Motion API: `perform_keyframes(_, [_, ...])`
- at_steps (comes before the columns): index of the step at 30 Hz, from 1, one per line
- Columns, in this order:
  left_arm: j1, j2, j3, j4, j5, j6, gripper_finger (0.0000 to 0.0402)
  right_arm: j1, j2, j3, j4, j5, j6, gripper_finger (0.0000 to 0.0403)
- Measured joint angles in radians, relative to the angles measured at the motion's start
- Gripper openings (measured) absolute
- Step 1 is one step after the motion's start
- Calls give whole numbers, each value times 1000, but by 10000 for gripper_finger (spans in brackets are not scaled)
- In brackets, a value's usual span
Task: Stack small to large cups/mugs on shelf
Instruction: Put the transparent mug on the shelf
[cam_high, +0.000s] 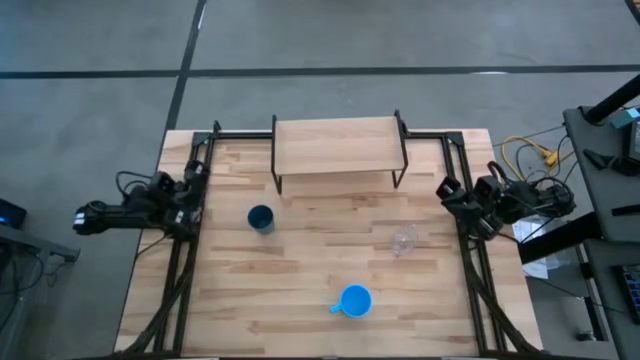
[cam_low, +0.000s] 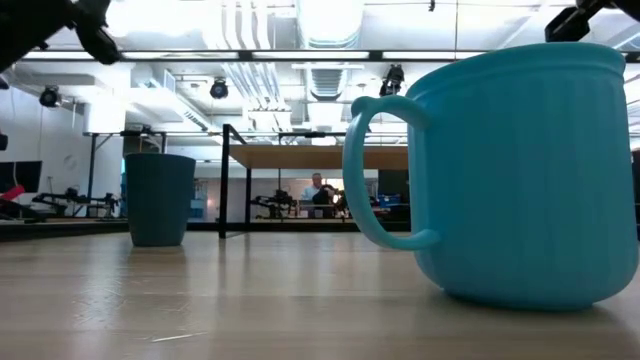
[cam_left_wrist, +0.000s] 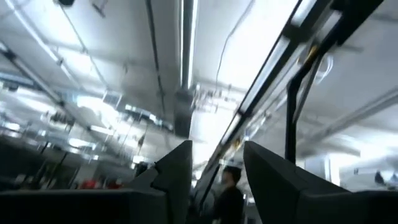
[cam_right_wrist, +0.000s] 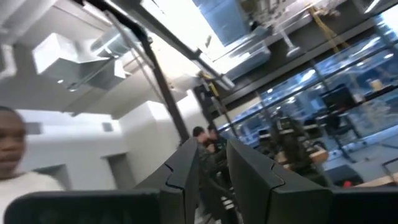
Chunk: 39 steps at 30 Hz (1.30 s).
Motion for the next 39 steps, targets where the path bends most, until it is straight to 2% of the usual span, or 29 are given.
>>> perform_keyframes(4, [0,0,4,-18,-3,-19,132,0,0,0,0,6,28,82])
perform_keyframes(7, [0,18,31,-149,-3,-53,132,0,0,0,0,6,30,82])
perform_keyframes(12, [0,87,145,-421,-3,-116,132,0,12,0,9,-12,34,82])
perform_keyframes(19, [0,238,322,-484,-2,-55,132,0,90,101,-27,-39,6,82])
perform_keyframes(22, [0,304,412,-612,0,-57,132,0,162,210,-160,-45,0,82])
perform_keyframes(27, [0,418,579,-810,29,-51,132,0,341,454,-490,-45,-18,82])
perform_keyframes(34, [-1,587,764,-806,113,21,132,0,624,799,-920,-45,-40,82])
perform_keyframes(39, [-1,639,835,-806,158,20,132,0,806,1001,-1288,-43,-39,82])
